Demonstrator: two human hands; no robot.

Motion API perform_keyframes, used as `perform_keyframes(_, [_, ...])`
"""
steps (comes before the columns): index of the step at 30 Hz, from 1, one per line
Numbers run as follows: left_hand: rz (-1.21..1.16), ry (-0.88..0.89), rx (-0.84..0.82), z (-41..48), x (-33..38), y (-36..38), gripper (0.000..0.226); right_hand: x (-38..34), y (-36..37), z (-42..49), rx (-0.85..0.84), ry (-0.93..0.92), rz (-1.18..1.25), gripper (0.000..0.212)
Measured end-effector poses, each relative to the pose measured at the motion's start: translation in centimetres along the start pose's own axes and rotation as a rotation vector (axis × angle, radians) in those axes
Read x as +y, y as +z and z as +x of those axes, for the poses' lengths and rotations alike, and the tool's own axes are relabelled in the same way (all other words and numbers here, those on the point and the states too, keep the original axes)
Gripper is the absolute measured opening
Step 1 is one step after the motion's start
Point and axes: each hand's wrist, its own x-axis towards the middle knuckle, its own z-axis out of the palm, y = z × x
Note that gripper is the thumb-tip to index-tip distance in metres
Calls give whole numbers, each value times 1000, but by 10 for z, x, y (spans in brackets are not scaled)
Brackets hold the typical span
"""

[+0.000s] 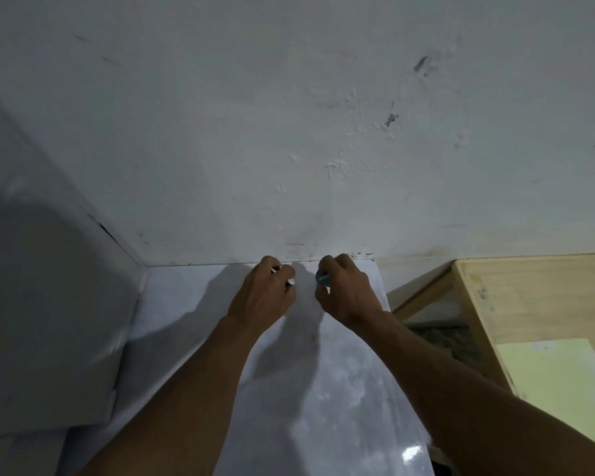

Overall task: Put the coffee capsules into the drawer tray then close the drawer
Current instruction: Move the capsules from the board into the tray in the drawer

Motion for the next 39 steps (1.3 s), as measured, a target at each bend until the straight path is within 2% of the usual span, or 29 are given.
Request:
perform_keyframes(4, [40,81,37,-17,30,-29,25,-9,-22,-25,70,2,15,41])
perform_keyframes(8, [5,-31,69,-35,54,-46,46,-14,-42,-53,143,-63,-51,41])
perform_keyframes(11, [9,-38,83,-53,69,-58,56,-22,-54,-76,195,-84,-50,40])
perform_keyframes(18, [-14,-75,216,-116,96,-85,50,-51,-63,-136,279,-154,36,37])
perform_keyframes(25, [-54,-182,372,-212,93,-109,40,-101,-47,-204,277,-250,95,40])
perform_keyframes(34, [-17,-367,463,-330,36,-163,40,-213,-1,-253,207,-459,112,40])
perform_keyframes(39, [34,-389,432,-382,-18,-197,27,-286,31,-266,202,-521,144,37])
